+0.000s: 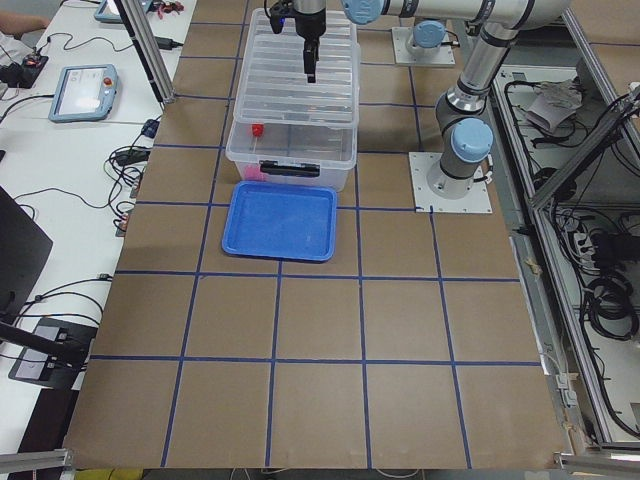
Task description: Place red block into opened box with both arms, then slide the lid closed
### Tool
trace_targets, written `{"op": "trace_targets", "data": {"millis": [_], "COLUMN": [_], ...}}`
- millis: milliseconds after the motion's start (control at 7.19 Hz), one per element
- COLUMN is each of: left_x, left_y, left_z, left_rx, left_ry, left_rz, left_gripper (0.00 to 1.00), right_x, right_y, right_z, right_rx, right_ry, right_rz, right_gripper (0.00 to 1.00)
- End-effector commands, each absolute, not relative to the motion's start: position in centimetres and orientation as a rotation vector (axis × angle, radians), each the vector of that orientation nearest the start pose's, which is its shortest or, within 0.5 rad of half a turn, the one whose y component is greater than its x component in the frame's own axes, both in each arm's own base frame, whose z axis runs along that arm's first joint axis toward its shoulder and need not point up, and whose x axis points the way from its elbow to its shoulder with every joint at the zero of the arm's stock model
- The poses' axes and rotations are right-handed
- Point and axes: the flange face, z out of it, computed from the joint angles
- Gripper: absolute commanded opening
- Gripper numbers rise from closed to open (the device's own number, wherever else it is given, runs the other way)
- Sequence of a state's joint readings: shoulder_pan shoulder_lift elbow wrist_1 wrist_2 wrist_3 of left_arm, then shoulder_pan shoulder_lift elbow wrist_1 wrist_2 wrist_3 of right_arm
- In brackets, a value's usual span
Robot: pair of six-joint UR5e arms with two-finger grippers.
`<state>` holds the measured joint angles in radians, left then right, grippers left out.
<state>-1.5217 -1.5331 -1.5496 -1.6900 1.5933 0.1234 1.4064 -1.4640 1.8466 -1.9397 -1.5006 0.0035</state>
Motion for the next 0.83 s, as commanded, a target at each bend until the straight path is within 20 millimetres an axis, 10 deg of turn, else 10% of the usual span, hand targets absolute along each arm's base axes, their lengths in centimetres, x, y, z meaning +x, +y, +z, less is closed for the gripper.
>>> {"op": "trace_targets", "data": {"millis": [0,696], "left_x": [-10.8,-10.8], "left_y": [-47.5,-47.4], "left_z": [50.4,50.1], "left_rx": [0.109,0.107], "left_ry": [3.127,3.124], "left_rz": [0.1,0.11], "left_gripper": [1.0,1.0], "right_x": [8.4,10.8], "right_y": [-52.5,-52.2], "right_z": [33.9,34.1], "right_rx": [0.265,0.276], "right_ry": [3.06,3.058], "right_rz": [-0.016,-0.037], "right_gripper": [1.0,1.0]}}
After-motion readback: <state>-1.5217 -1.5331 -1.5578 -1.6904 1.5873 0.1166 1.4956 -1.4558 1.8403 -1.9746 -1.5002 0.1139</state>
